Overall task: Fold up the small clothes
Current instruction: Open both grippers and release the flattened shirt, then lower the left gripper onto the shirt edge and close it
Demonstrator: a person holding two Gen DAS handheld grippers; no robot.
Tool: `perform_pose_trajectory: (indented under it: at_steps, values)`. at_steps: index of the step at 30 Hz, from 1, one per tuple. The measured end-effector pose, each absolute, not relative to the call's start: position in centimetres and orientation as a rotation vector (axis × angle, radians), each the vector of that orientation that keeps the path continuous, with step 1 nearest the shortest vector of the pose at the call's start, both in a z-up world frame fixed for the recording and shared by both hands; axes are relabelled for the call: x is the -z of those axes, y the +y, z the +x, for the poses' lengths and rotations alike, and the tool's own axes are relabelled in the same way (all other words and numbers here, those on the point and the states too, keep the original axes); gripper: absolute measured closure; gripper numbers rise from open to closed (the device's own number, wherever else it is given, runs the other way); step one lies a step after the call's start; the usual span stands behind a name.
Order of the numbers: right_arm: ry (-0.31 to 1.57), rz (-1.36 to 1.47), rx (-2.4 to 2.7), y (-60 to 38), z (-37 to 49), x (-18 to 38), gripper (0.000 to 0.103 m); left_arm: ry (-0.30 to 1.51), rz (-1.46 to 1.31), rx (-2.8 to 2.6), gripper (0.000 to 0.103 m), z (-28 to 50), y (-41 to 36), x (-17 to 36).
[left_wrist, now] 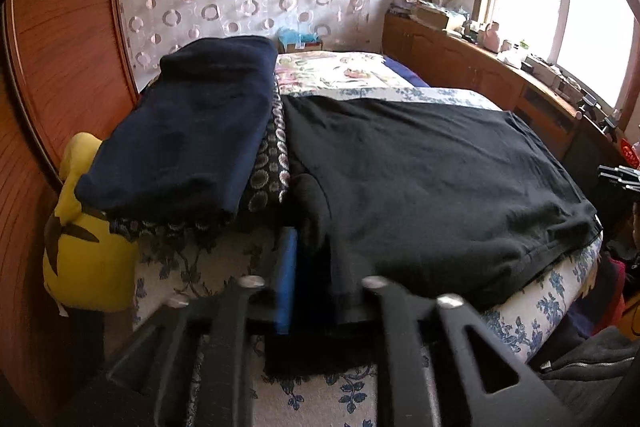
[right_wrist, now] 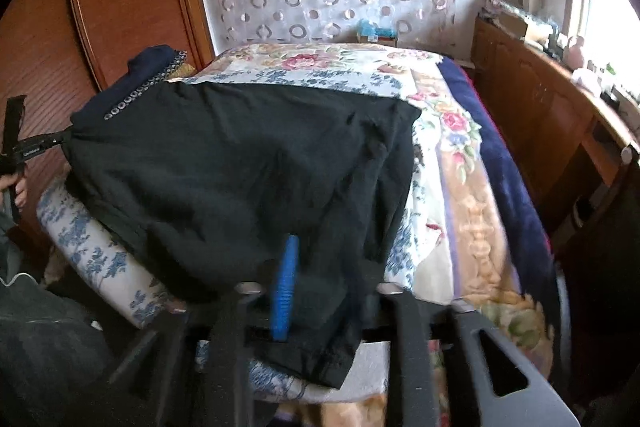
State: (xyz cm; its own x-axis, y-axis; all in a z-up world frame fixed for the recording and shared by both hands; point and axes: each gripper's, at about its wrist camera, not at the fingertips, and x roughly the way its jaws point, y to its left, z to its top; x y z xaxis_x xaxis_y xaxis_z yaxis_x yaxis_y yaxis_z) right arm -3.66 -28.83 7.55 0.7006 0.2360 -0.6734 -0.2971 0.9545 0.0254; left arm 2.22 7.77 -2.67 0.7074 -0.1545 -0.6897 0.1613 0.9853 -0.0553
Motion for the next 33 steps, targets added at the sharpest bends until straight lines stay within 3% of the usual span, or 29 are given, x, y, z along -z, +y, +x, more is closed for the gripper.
perform_pose_trajectory:
  at_steps: [1,3,7,25,33]
  values:
    - [0.725,-0.096,-0.287,-28.7,-3.6,-7.7,0.061,0.761,0.002,0.178,0.061,2.2,7.9,2.7]
    - [0.712,-0.105,-0.277,-28.2,-3.3,-8.0,0.058,0.764,-0.022,0.189,0.058,2.1,8.1,3.0]
    - [0.667,-0.113,-0.276,-26.9,-2.8,-8.2,0.055,0.777,-0.022,0.179,0.035,2.0,8.1,3.7]
    - [0.745,-0.159,-0.322,-19.8,2.3,-2.5,0.055,0.887,0.000,0.086,0.034,2.2,8.5,8.7]
    - [0.768,-0.188,-0.311,-18.5,2.9,-2.5,0.054,0.868,0.005,0.079,0.026,2.0,8.6,9.0]
